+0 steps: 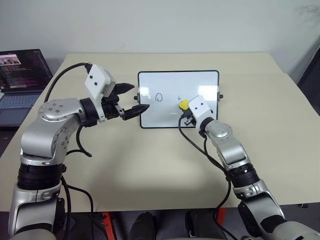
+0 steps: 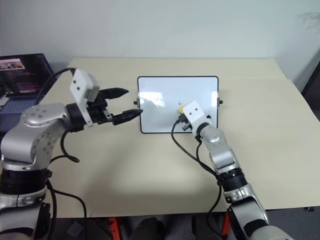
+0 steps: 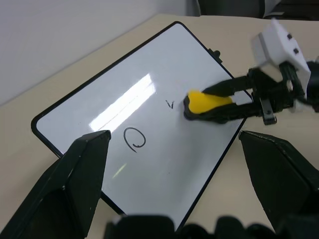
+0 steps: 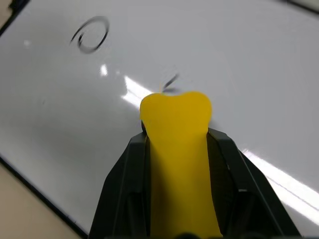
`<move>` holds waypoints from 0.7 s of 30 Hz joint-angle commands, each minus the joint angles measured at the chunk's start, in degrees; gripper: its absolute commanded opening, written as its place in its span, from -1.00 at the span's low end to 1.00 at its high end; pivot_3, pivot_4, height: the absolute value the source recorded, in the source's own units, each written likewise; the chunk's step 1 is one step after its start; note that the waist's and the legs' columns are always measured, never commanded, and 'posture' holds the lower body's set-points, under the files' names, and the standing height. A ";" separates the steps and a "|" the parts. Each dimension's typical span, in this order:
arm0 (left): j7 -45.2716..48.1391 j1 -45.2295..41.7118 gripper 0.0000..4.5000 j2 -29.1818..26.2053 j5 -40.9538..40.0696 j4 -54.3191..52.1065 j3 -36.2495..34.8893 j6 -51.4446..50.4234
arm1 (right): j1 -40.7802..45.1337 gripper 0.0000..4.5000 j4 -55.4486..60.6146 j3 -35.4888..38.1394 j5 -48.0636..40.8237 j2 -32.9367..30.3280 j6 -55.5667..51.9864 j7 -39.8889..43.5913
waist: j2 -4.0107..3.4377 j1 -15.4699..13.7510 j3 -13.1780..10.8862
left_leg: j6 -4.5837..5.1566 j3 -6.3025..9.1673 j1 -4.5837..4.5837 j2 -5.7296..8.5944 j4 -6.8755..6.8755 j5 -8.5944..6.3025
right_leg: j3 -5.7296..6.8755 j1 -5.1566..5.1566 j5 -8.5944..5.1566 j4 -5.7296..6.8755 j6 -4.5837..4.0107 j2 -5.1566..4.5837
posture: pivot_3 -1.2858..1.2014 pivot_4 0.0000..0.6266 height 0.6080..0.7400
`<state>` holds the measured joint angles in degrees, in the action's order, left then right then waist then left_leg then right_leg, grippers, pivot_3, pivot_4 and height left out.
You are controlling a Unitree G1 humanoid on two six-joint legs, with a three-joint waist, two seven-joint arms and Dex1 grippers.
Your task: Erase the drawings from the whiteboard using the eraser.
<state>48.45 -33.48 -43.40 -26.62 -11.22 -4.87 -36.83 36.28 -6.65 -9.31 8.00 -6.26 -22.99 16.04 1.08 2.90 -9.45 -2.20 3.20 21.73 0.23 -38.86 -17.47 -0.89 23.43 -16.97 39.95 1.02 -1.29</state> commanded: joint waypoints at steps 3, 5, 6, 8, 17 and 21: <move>0.37 -1.54 1.00 0.22 -0.11 -0.74 -0.45 1.41 | 4.54 -0.46 1.70 2.02 -1.29 2.08 3.67 -2.92 | -0.01 0.27 0.00 | 0.00 -0.01 0.00 -0.01 0.02 0.00 | -0.01 0.03 0.00 0.00 0.00 0.01 | 0.03 -0.52 1.00; 0.44 -1.53 1.00 0.18 -0.16 -0.82 -0.47 1.36 | 5.68 -0.46 -0.11 1.98 -1.15 2.34 4.35 -3.48 | 0.00 0.24 0.00 | 0.00 -0.01 0.00 -0.01 0.03 0.00 | -0.01 0.03 0.00 0.00 0.00 0.01 | 0.03 -0.52 1.00; 0.50 -1.52 1.00 0.15 -0.17 -0.85 -0.47 1.36 | 6.30 -0.46 -1.38 1.92 -1.02 2.41 4.81 -3.75 | 0.00 0.25 0.00 | 0.00 -0.01 0.00 0.00 0.03 0.00 | -0.01 0.03 0.00 -0.01 0.00 0.01 | 0.03 -0.52 1.00; 0.56 -1.58 1.00 0.07 -0.21 -0.93 -0.51 1.28 | 8.34 -0.46 -5.64 1.86 -0.78 2.52 6.42 -4.33 | -0.01 0.27 0.00 | 0.00 -0.02 0.01 0.01 0.02 0.00 | -0.02 0.03 0.00 -0.01 0.00 0.00 | 0.03 -0.52 1.00; 0.56 -1.25 1.00 -0.49 -0.44 -2.08 -1.19 0.50 | 17.48 -0.46 -27.43 2.60 0.18 0.29 17.27 -7.10 | -0.01 0.38 -0.01 | 0.00 -0.08 0.03 0.00 0.03 0.00 | -0.05 0.06 0.00 -0.04 0.00 0.00 | 0.03 -0.52 1.00; 0.21 -0.75 1.00 -0.71 -0.54 -2.80 -1.61 0.13 | 17.31 -0.46 -30.17 1.76 0.34 -0.01 17.75 -6.63 | -0.01 0.37 -0.01 | 0.00 -0.08 0.03 -0.01 0.03 0.00 | -0.06 0.05 0.00 -0.03 0.00 0.00 | 0.03 -0.52 1.00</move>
<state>49.07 -33.87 -43.06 -26.65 -11.75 -4.49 -37.03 53.09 -36.33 -7.96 7.90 -5.83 -5.66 9.69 1.07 3.27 -9.46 -2.20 3.12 21.75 0.21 -38.84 -17.46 -0.95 23.48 -16.97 39.94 1.02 -1.29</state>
